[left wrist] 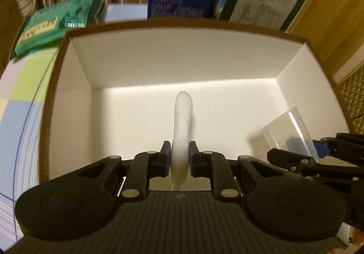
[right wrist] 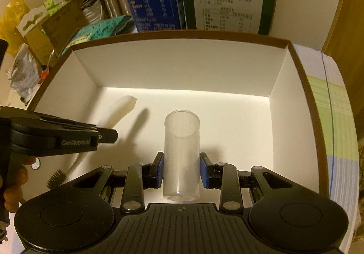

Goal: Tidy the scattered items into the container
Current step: 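Lower the toothbrush into the box and open the left gripper while the right releases the cup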

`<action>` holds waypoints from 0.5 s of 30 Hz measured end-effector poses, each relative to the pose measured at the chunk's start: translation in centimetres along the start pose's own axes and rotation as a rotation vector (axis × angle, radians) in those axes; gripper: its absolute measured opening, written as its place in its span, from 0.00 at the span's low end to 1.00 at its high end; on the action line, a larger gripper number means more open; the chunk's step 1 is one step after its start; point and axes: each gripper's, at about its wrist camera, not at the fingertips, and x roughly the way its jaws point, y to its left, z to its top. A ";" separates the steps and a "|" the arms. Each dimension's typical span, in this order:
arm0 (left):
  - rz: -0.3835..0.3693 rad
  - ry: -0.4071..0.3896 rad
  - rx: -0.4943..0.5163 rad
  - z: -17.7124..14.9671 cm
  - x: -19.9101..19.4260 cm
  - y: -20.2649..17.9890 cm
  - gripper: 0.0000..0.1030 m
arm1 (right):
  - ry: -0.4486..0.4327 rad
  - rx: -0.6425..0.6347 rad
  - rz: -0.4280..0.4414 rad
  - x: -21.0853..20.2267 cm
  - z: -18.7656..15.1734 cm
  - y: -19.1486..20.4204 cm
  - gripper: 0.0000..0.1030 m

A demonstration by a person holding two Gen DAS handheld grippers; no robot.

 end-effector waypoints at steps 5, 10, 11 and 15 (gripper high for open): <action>-0.011 0.057 -0.015 0.0 1.3 0.3 0.13 | 0.020 0.001 -0.004 0.6 0.0 0.0 0.28; -0.008 0.037 0.012 0.0 0.7 0.4 0.18 | 0.031 0.000 -0.007 0.8 -0.2 0.2 0.28; -0.008 0.037 0.015 0.0 0.7 0.4 0.19 | 0.032 -0.001 -0.008 0.8 -0.3 0.3 0.28; -0.013 0.035 0.025 0.0 0.3 0.4 0.23 | 0.036 -0.001 -0.013 0.9 -0.2 0.5 0.28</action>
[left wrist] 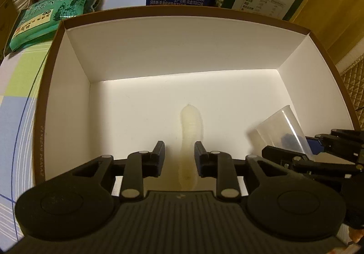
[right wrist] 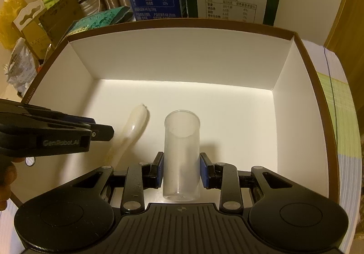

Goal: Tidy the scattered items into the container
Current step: 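Lower the toothbrush into the box and open the left gripper while the right releases the cup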

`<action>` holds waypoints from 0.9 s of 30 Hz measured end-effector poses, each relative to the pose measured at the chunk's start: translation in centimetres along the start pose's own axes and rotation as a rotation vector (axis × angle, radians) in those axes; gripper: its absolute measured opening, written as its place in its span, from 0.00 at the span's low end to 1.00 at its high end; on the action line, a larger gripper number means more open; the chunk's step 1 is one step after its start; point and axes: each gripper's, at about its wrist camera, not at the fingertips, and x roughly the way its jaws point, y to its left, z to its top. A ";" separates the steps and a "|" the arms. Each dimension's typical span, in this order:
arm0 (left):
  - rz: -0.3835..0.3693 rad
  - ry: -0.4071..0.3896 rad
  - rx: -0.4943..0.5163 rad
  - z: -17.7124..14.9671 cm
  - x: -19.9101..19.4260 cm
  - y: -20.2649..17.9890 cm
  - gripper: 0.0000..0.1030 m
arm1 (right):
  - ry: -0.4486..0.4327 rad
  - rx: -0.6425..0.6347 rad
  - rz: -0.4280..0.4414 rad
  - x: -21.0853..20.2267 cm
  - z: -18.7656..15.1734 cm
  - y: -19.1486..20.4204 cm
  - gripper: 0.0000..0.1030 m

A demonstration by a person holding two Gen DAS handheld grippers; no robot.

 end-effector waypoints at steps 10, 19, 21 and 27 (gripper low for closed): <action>0.010 -0.039 0.050 0.0 -2.0 -0.1 0.38 | -0.026 -0.025 -0.037 -0.7 0.1 0.8 0.48; 0.013 -0.088 0.071 -0.5 -4.1 0.2 0.61 | -0.072 -0.042 -0.065 -2.5 0.0 1.4 0.73; 0.014 -0.095 0.072 -0.6 -4.6 0.3 0.65 | -0.079 -0.038 -0.067 -2.9 -0.2 1.5 0.79; 0.009 -0.131 0.098 -1.2 -6.5 0.1 0.74 | -0.125 -0.040 -0.057 -4.8 -1.1 1.8 0.94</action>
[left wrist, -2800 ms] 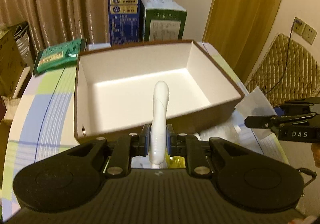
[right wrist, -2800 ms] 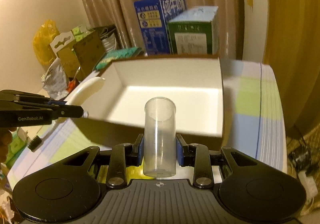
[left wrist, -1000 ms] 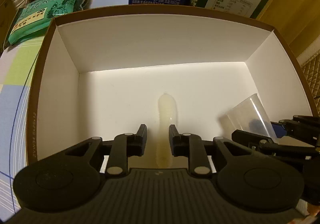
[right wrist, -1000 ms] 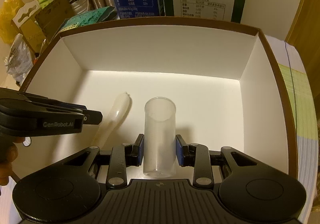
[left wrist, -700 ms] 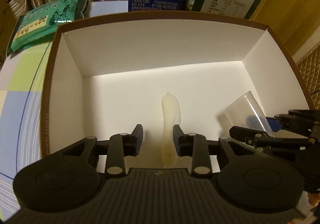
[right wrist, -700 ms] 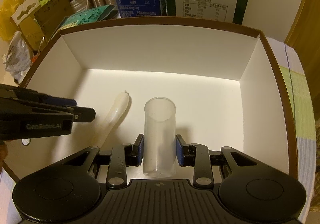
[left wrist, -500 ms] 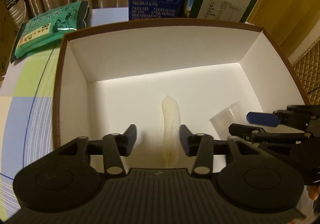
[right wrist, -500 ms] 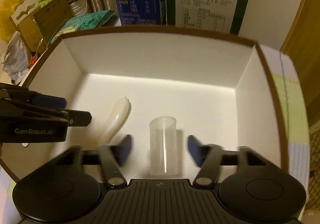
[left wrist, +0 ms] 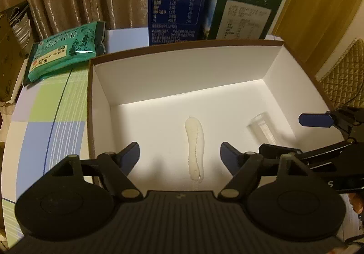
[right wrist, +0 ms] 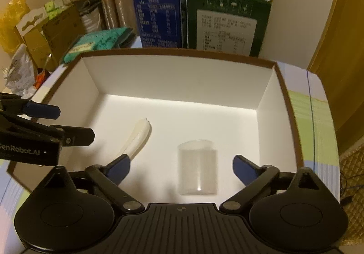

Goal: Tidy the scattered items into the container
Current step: 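Lower the toothbrush into the box and open the left gripper while the right releases the cup, then withdraw both tools from the box back toward the remaining items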

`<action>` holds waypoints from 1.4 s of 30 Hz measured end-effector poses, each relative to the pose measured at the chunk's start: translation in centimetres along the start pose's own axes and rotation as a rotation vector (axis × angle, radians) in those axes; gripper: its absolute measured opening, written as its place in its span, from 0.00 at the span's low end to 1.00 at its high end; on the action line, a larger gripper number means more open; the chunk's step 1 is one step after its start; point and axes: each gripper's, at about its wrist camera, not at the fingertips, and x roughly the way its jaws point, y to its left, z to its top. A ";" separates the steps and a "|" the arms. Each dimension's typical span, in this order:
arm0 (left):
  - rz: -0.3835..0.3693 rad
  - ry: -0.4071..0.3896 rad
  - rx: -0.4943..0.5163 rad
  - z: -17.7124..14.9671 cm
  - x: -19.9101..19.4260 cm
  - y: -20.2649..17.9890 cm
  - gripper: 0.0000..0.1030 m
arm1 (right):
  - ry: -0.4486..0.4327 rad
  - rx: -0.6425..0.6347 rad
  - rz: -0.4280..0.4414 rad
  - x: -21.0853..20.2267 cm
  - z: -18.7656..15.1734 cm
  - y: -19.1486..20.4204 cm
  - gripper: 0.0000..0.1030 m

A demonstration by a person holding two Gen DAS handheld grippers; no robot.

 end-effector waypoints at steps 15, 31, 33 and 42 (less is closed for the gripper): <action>-0.005 -0.100 0.028 -3.0 -6.6 -0.2 0.90 | -0.118 0.060 -0.032 -7.3 -2.8 0.3 0.98; -0.002 -0.149 0.000 -7.9 -12.1 -1.1 0.92 | -0.181 0.095 -0.061 -13.3 -7.4 1.5 0.98; -0.002 -0.150 0.002 -8.6 -12.6 -1.5 0.92 | -0.182 0.094 -0.055 -13.9 -8.2 1.7 0.98; 0.007 -0.135 -0.018 -12.3 -14.9 -3.0 0.92 | -0.163 0.056 -0.053 -15.8 -12.2 3.1 0.98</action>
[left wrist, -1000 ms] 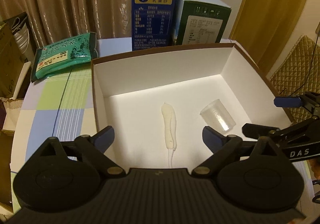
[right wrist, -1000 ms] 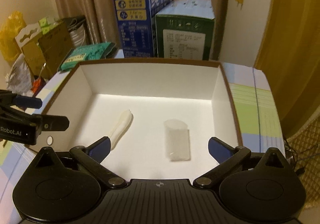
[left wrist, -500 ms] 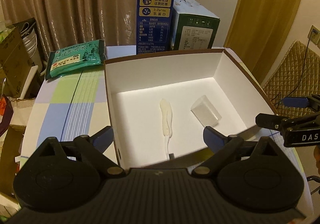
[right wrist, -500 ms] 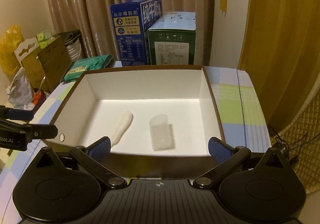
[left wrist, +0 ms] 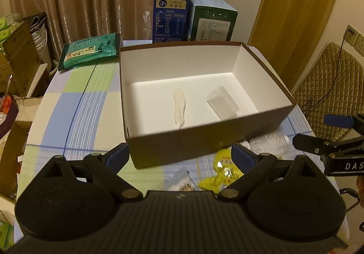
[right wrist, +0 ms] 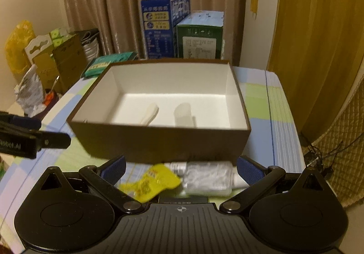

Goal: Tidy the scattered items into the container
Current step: 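Withdraw both tools from the box back toward the remaining items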

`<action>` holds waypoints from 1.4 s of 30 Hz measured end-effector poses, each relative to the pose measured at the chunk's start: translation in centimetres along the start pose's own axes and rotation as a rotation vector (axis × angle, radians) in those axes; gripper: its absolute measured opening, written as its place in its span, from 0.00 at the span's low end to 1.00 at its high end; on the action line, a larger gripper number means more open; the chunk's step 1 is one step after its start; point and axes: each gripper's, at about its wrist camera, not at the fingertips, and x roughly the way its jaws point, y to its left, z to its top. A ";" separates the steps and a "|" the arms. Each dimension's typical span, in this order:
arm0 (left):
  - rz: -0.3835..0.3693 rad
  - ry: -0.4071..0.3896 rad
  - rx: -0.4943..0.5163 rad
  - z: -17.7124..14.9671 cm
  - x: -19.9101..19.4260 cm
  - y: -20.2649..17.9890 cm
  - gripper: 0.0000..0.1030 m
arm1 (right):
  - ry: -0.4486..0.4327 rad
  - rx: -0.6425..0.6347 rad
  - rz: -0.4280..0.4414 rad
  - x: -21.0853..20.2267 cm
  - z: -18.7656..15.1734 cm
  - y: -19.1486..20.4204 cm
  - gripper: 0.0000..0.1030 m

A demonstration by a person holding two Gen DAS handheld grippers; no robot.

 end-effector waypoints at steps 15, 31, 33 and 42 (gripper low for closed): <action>0.027 0.051 0.006 -5.0 -2.0 -1.2 0.92 | 0.047 0.007 0.021 -2.4 -4.7 0.8 0.98; 0.026 0.091 0.026 -7.7 -2.5 -1.9 0.92 | 0.096 -0.018 0.025 -2.6 -7.1 1.3 0.98; 0.027 0.096 0.027 -7.8 -2.3 -2.1 0.92 | 0.104 -0.018 0.022 -2.5 -7.4 1.3 0.98; 0.035 0.121 0.019 -8.4 -1.6 -2.1 0.92 | 0.146 0.007 0.007 -1.4 -8.1 1.0 0.98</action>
